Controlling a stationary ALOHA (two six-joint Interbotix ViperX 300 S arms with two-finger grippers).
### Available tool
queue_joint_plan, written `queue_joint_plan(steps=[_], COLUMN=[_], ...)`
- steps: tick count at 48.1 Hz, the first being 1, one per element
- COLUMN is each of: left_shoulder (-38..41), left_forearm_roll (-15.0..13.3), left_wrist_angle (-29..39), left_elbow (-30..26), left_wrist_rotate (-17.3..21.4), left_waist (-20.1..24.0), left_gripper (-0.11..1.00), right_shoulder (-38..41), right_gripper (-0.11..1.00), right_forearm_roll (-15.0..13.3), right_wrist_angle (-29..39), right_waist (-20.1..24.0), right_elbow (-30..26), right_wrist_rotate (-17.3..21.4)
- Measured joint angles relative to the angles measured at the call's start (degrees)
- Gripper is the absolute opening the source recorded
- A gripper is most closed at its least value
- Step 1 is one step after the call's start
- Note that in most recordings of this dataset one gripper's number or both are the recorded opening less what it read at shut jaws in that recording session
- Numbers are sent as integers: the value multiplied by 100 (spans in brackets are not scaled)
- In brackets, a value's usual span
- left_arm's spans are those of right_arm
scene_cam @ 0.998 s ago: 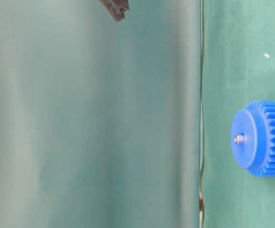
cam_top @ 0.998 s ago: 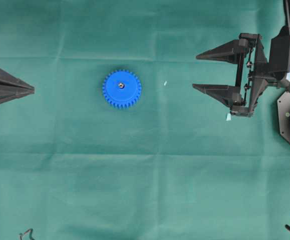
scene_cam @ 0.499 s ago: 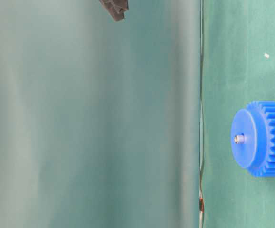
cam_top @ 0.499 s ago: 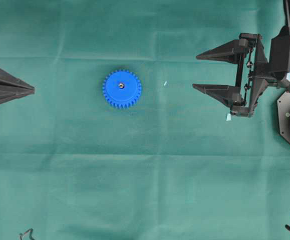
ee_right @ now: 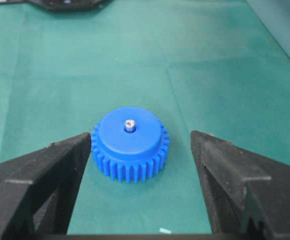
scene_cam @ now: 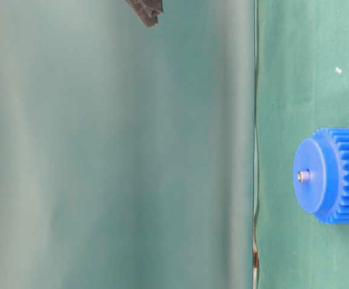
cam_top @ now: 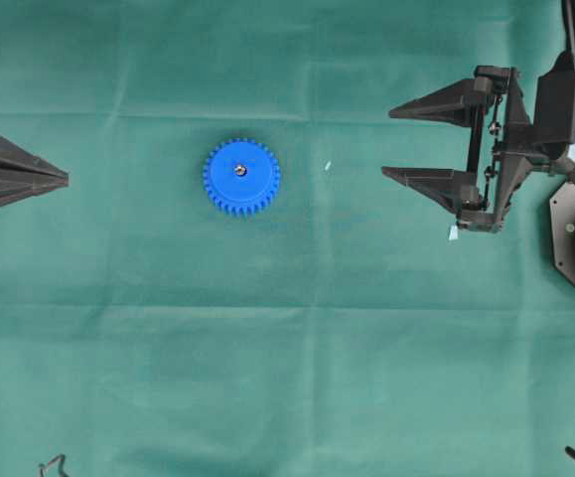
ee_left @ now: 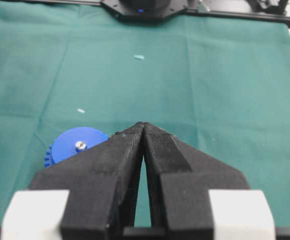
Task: Insert the shaft into the center hole of the gear.
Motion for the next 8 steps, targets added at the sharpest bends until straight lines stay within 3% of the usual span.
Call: queue_joint_plan(steps=[8], left_shoulder=[0], left_forearm_roll=[-9], left_wrist_angle=[0], left_elbow=[0], left_wrist_rotate=[0], left_waist=[0], left_gripper=[0], right_shoulder=[-9], right_gripper=[82], right_forearm_roll=[0], right_wrist_angle=[0], right_waist=[0], right_elbow=[-9], right_wrist_rotate=[18])
